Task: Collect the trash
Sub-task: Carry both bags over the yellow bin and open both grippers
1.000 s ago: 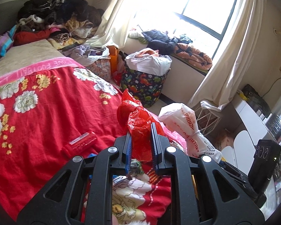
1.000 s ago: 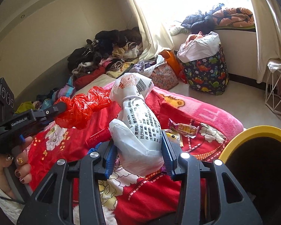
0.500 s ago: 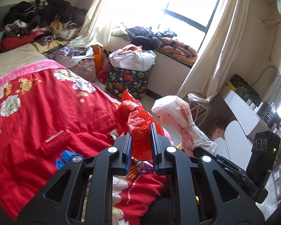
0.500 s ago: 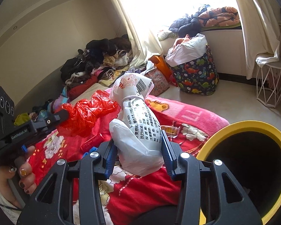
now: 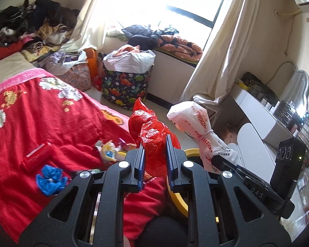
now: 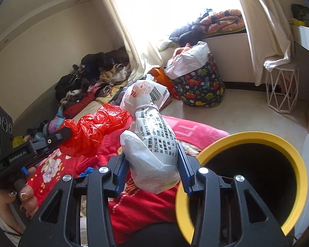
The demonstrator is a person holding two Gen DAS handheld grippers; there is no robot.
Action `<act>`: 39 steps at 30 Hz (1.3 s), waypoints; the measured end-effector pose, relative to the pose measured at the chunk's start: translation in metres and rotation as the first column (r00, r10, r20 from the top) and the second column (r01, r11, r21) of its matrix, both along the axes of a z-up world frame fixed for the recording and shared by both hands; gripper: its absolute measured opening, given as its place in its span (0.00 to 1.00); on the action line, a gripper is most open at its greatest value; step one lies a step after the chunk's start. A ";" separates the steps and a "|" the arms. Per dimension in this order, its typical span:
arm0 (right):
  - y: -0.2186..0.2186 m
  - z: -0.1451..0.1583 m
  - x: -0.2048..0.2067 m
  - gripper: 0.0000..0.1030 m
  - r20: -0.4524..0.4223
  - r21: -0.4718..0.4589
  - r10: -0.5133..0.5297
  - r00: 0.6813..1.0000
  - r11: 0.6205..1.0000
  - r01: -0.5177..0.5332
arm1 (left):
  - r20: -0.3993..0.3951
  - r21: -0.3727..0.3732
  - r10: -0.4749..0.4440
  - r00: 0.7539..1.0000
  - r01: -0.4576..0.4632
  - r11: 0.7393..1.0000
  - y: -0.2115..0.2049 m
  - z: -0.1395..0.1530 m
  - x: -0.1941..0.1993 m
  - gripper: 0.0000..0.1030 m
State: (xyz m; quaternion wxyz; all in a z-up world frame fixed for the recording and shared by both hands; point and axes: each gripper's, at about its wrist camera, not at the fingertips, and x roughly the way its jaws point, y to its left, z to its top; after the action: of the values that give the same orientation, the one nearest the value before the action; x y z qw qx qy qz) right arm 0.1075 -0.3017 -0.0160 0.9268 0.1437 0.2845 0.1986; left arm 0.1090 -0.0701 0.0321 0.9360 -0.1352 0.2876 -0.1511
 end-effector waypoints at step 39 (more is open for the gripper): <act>-0.134 -0.036 -0.029 0.40 -0.094 -0.004 -0.328 0.940 0.944 0.329 | -0.097 0.064 -0.286 0.953 0.293 0.954 -0.130 -0.038 0.014 0.12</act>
State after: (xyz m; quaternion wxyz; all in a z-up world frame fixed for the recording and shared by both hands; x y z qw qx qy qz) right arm 0.0786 -0.4359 -0.0524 0.9318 0.2036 0.2984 0.0361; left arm 0.1231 -0.1999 -0.0059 0.8949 -0.0617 0.3504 -0.2693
